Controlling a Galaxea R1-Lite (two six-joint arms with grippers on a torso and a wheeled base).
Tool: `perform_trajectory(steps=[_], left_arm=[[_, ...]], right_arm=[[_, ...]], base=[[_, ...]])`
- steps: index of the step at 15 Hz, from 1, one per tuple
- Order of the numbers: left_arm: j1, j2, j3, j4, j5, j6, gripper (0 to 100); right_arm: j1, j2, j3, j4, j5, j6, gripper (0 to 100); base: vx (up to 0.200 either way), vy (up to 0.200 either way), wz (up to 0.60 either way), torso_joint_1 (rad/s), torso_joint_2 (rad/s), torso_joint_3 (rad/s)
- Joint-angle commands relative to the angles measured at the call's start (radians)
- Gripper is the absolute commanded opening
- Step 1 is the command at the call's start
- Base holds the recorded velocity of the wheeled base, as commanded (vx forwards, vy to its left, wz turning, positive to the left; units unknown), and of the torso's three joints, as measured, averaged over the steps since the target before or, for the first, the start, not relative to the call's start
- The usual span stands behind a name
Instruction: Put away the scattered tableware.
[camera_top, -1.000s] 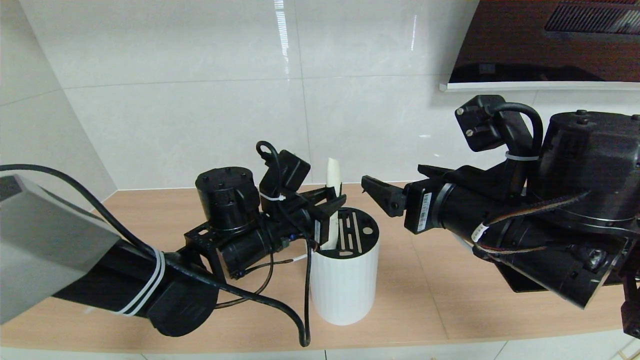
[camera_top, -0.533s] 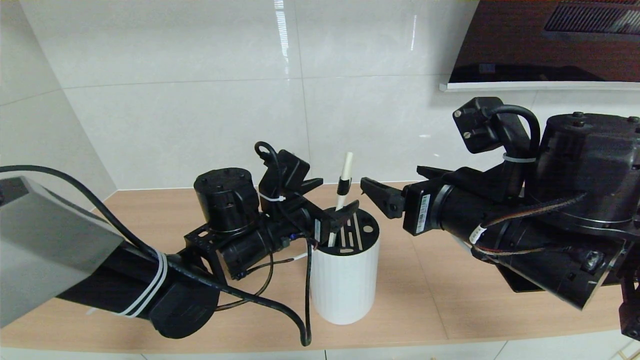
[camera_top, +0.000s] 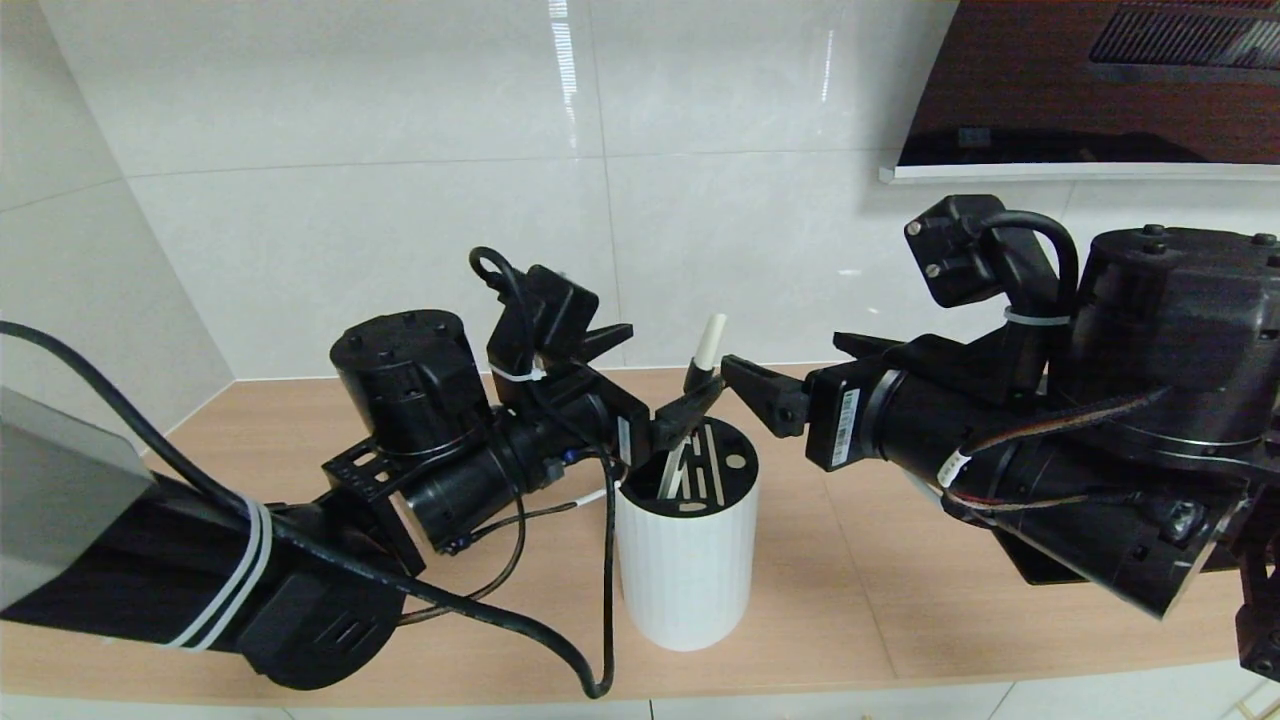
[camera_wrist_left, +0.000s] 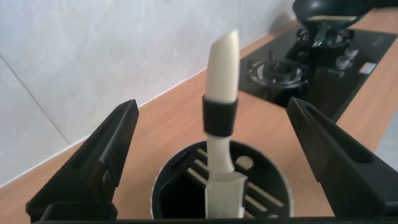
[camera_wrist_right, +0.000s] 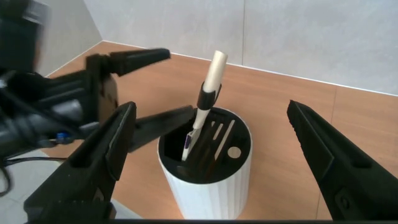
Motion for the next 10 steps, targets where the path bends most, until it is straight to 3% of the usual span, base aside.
perform_trajectory(steps=[1, 6, 10], left_arm=[[-0.001, -0.053, 0.002, -0.001, 0.0, -0.008, 100], [-0.001, -0.294, 0.067, 0.044, 0.049, -0.022, 100], [0.023, -0.466, 0.151, 0.084, 0.144, -0.031, 100]], right_arm=[[0.0, 0.0, 0.0, 0.0, 0.0, 0.0, 100], [-0.016, -0.069, 0.031, -0.002, -0.006, -0.013, 100], [-0.059, -0.216, 0.143, 0.0, -0.028, -0.043, 100]], base=[[0.0, 0.0, 0.0, 0.0, 0.0, 0.0], [0.0, 0.0, 0.0, 0.0, 0.0, 0.0], [0.0, 0.0, 0.0, 0.0, 0.0, 0.0]])
